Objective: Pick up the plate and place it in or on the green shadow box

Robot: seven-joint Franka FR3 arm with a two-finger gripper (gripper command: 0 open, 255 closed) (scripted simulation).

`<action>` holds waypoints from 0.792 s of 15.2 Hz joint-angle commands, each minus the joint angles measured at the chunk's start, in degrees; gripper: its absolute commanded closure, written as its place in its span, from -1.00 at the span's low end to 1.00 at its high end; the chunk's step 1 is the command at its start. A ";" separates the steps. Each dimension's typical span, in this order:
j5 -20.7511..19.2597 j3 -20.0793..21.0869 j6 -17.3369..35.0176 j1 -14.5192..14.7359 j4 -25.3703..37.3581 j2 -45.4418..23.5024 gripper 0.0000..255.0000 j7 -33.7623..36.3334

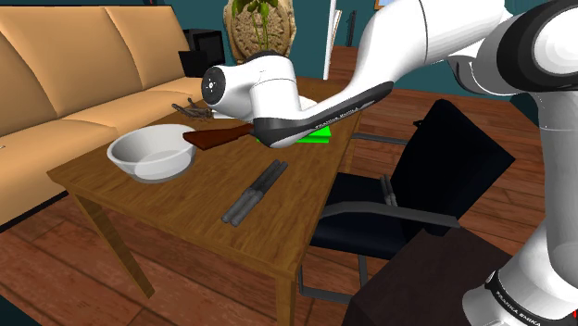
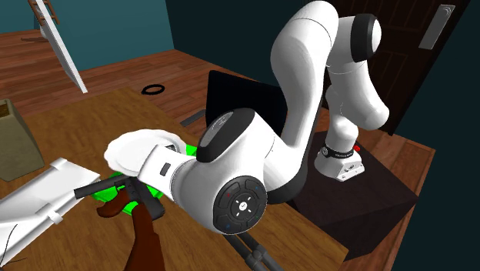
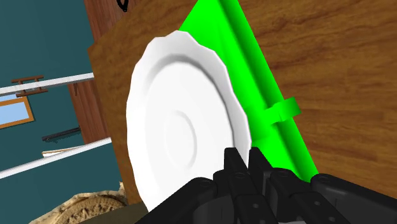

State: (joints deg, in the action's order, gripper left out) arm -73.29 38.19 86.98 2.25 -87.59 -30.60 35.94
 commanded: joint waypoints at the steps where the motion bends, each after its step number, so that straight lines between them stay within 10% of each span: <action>1: -0.01 0.00 0.00 0.01 0.00 -0.01 1.00 0.02; 3: -0.01 0.00 0.00 0.01 0.00 -0.01 1.00 0.02; 4: -0.01 0.00 0.00 0.02 0.01 -0.01 -1.00 0.02; 12: 0.82 0.95 -4.14 3.18 3.05 -0.19 -1.00 -0.69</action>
State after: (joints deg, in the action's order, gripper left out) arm -72.68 38.84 84.29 4.27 -85.72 -30.58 35.48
